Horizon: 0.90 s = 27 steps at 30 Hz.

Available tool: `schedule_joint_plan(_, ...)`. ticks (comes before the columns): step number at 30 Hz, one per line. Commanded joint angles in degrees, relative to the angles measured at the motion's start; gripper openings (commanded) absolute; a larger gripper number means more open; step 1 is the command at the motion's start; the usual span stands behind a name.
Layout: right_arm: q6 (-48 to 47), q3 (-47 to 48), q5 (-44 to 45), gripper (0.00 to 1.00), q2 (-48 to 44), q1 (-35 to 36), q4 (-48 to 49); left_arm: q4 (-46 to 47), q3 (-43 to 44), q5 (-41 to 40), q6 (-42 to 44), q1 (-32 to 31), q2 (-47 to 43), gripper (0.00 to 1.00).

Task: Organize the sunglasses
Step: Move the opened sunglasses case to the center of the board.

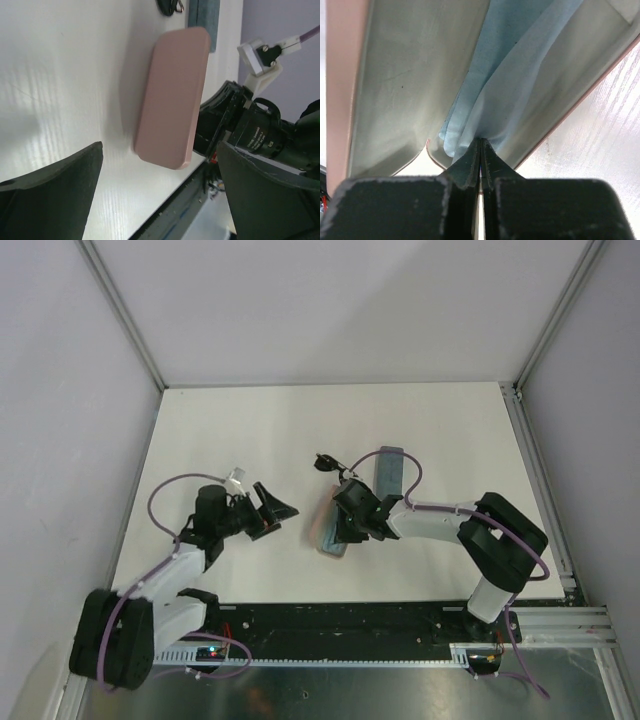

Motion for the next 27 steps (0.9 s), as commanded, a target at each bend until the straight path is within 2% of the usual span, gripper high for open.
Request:
schedule_joint_plan(1,0.72,-0.25,1.39,0.00,-1.21,0.27,0.10,18.33,-1.69,12.38,-8.72,0.67,8.47,1.00)
schedule_joint_plan(12,-0.01,-0.24,4.93,0.01,-4.16,-0.33,-5.52,24.03,3.47,10.91,-9.22,-3.55,21.17,1.00)
schedule_joint_plan(18,-0.07,-0.23,6.14,0.19,-5.91,-0.54,-7.33,27.30,3.81,11.12,-10.44,-4.61,25.42,1.00)
schedule_joint_plan(27,-0.96,-0.35,6.04,0.24,-7.89,-3.17,-8.97,28.89,4.80,10.11,-11.05,-6.76,27.17,1.00)
